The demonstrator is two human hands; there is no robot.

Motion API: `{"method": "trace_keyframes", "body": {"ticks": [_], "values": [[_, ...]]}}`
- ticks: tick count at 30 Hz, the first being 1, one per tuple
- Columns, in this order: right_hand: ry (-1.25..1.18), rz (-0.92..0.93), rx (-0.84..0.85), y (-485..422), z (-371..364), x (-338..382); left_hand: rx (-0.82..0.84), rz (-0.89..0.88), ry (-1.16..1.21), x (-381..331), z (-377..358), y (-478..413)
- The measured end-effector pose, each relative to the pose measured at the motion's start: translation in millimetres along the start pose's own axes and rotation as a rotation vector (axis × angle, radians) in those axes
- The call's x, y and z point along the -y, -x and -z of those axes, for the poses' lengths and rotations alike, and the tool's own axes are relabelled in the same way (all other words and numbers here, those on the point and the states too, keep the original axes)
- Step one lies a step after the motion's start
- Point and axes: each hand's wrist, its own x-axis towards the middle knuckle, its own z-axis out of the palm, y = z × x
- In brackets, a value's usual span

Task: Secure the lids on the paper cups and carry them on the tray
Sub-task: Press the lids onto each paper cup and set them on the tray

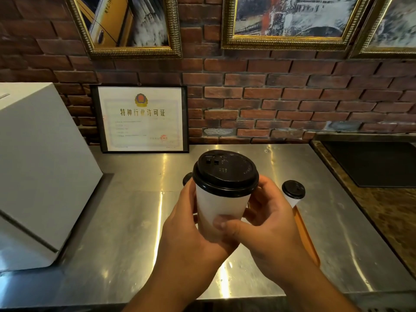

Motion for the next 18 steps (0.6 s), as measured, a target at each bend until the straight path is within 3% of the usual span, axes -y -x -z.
{"method": "trace_keyframes", "body": {"ticks": [5,12,18], "values": [[-0.017,-0.008,0.080,-1.4,2.4,2.6,-0.027,-0.013,0.030,0.2,-1.4,-2.0],[-0.002,0.019,0.029,-1.0,7.7,0.2,0.002,-0.029,-0.006,2.6,-6.1,0.4],[0.016,-0.003,0.089,1.8,12.3,-0.7,0.024,-0.001,-0.017,4.4,-8.3,3.6]]}}
